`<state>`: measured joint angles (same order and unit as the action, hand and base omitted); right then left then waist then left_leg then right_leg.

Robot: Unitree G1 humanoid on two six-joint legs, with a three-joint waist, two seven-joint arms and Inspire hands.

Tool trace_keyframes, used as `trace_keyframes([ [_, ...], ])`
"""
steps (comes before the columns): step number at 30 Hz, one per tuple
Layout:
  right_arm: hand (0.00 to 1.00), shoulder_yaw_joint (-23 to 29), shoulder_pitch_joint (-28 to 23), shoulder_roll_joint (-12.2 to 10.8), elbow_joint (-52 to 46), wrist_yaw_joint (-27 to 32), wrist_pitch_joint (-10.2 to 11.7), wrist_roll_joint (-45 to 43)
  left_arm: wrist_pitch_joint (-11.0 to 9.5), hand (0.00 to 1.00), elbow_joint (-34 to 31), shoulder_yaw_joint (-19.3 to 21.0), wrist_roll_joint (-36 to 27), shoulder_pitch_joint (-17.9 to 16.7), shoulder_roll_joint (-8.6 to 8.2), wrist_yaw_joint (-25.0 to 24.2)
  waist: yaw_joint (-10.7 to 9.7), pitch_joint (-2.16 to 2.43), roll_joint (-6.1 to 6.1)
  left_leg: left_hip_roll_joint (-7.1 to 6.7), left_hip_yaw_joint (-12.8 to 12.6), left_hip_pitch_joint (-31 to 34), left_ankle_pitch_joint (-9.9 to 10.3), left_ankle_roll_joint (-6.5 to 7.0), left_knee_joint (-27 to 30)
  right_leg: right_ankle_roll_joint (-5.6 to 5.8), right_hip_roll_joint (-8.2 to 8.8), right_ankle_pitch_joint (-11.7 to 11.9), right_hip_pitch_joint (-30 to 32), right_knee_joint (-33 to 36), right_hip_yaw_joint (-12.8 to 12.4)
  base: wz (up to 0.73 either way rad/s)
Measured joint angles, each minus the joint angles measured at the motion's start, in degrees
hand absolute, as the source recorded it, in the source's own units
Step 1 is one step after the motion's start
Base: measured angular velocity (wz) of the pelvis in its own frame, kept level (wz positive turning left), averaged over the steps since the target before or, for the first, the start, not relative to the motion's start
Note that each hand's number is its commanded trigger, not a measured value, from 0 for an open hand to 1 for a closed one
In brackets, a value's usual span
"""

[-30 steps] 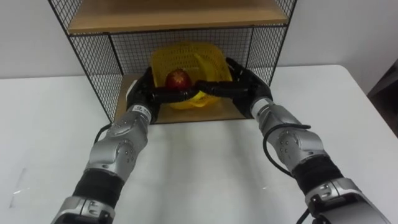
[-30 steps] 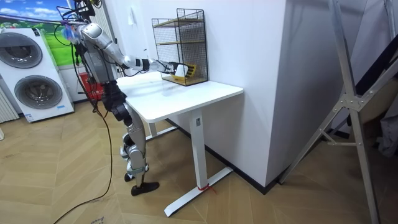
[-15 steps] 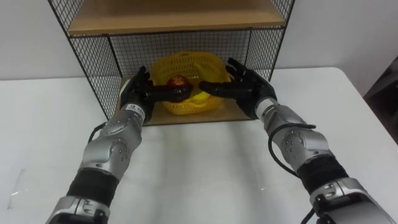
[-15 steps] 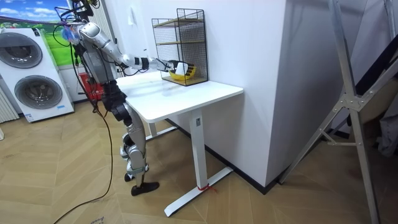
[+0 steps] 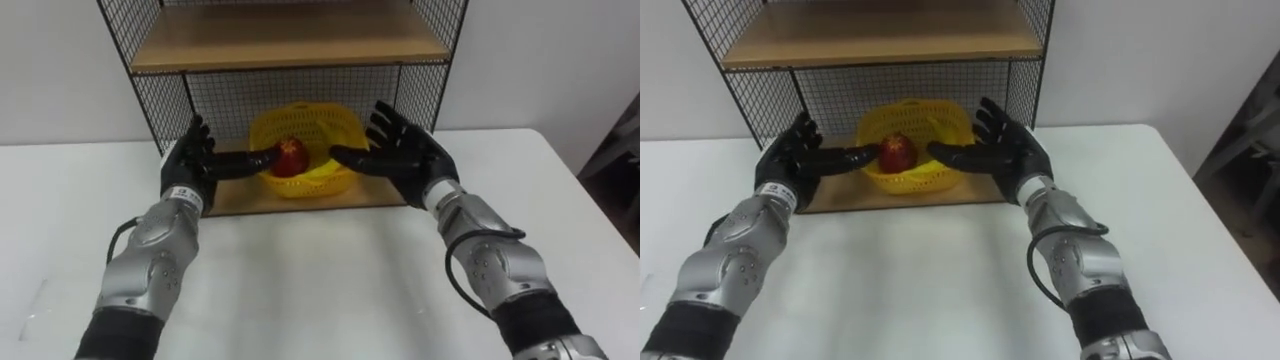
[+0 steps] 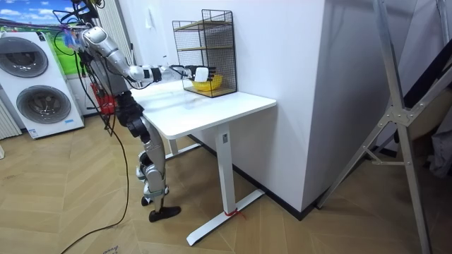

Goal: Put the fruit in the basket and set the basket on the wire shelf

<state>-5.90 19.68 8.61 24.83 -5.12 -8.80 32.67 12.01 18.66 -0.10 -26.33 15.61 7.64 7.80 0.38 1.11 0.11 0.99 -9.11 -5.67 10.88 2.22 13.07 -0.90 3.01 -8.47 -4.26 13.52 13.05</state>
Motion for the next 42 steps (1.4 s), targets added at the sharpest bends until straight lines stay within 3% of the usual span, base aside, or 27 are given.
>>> trace_keyframes([
  [3,0.0,1.5,-3.7,1.1,-5.9,0.7,0.6,0.2,-0.3,0.0,-5.2,0.1,-0.7,-2.6,0.33,0.0,-0.1,-0.16,-0.11,0.03,0.0,-0.3,0.0,-0.05,-0.3,-0.02,-0.1,0.1,-0.8,-0.8,0.2,0.0],
  [8,0.0,2.6,-7.4,1.4,-11.1,-0.1,0.6,-1.8,-2.8,0.0,-10.2,1.2,-0.8,-4.7,0.45,-0.3,-0.2,-1.11,-0.73,0.06,0.0,0.1,-0.1,-0.08,-0.4,0.0,-0.12,0.1,-0.5,-0.9,0.5,0.01],
  [11,0.0,2.7,-9.2,1.6,-14.0,0.0,0.8,-3.7,-4.2,0.0,-12.5,1.2,-0.4,-7.7,0.52,-1.1,-0.1,-1.35,-1.1,0.06,0.0,0.6,-0.1,-0.1,-0.4,-0.05,-0.14,0.2,-0.2,-1.1,0.6,0.01],
  [14,0.0,2.8,-12.6,1.6,-17.4,-0.1,2.3,-4.1,-5.1,0.0,-14.2,1.2,0.2,-11.4,0.53,-1.9,-0.1,-1.3,-1.12,0.09,-0.1,1.0,-0.2,-0.09,-0.3,-0.08,-0.17,0.3,0.1,-1.1,0.5,0.0],
  [19,0.0,3.0,-15.7,1.6,-20.0,-0.1,4.0,-8.6,-6.3,0.0,-15.6,1.1,3.7,-13.9,0.38,-2.3,-0.1,-1.17,-1.05,0.1,-0.1,1.0,-0.2,-0.09,-0.3,-0.08,-0.2,0.3,0.3,-1.1,0.3,-0.01],
  [22,0.0,2.9,-17.6,2.0,-23.4,0.5,5.1,-10.5,-8.5,0.0,-18.9,0.7,3.5,-16.0,-0.01,-3.1,-0.1,-1.13,-0.98,0.1,0.0,1.1,-0.2,-0.1,-0.3,-0.08,-0.21,0.3,0.3,-1.0,0.3,0.0],
  [26,0.0,2.7,-20.3,2.3,-24.0,0.7,9.1,-10.7,-12.0,0.0,-20.2,-1.2,3.5,-18.8,0.35,-3.7,-0.1,-0.63,-0.87,0.12,0.1,0.7,-0.2,-0.1,-0.4,-0.02,-0.35,0.4,-0.2,-2.0,0.5,0.02],
  [31,0.0,2.7,-26.4,1.0,-24.1,0.6,9.4,-11.8,-12.5,0.0,-22.3,-2.4,3.2,-25.5,-0.46,-4.9,-0.2,-0.59,-0.91,0.13,0.0,0.7,-0.1,-0.11,-0.4,0.41,-0.34,0.1,-0.2,-1.8,0.3,-0.02],
  [32,0.0,2.7,-27.2,0.9,-24.1,0.3,9.4,-12.7,-12.5,0.0,-22.3,-2.4,3.2,-26.3,-0.65,-5.3,-0.2,-0.29,-0.92,0.16,-0.2,1.1,-0.1,-0.11,-0.4,0.4,-0.38,0.2,0.5,-1.7,0.0,-0.06],
  [36,0.0,2.7,-30.5,0.9,-26.7,-1.3,9.6,-13.0,-13.8,0.0,-22.5,-2.6,3.2,-28.4,-0.73,-6.6,-0.2,-0.37,-0.94,0.19,-0.2,1.1,-0.1,-0.12,-0.5,0.05,-0.46,0.5,0.5,-1.8,0.0,-0.02],
  [38,0.0,2.7,-31.9,0.9,-27.9,-2.4,11.0,-13.0,-15.2,0.0,-23.7,-3.6,1.7,-30.5,-0.43,-7.3,-0.2,-0.76,-0.94,0.18,-0.4,1.2,-0.1,-0.12,-0.5,0.0,-0.56,0.5,0.7,-1.8,-0.5,-0.03],
  [42,0.0,2.7,-35.1,0.8,-28.2,-3.5,12.0,-13.6,-16.3,0.0,-24.8,-4.6,0.1,-34.0,-0.36,-8.5,-0.2,-0.71,-0.99,0.21,-0.5,1.5,-0.1,-0.12,-0.5,0.02,-0.56,0.5,1.2,-1.7,-0.4,-0.02],
])
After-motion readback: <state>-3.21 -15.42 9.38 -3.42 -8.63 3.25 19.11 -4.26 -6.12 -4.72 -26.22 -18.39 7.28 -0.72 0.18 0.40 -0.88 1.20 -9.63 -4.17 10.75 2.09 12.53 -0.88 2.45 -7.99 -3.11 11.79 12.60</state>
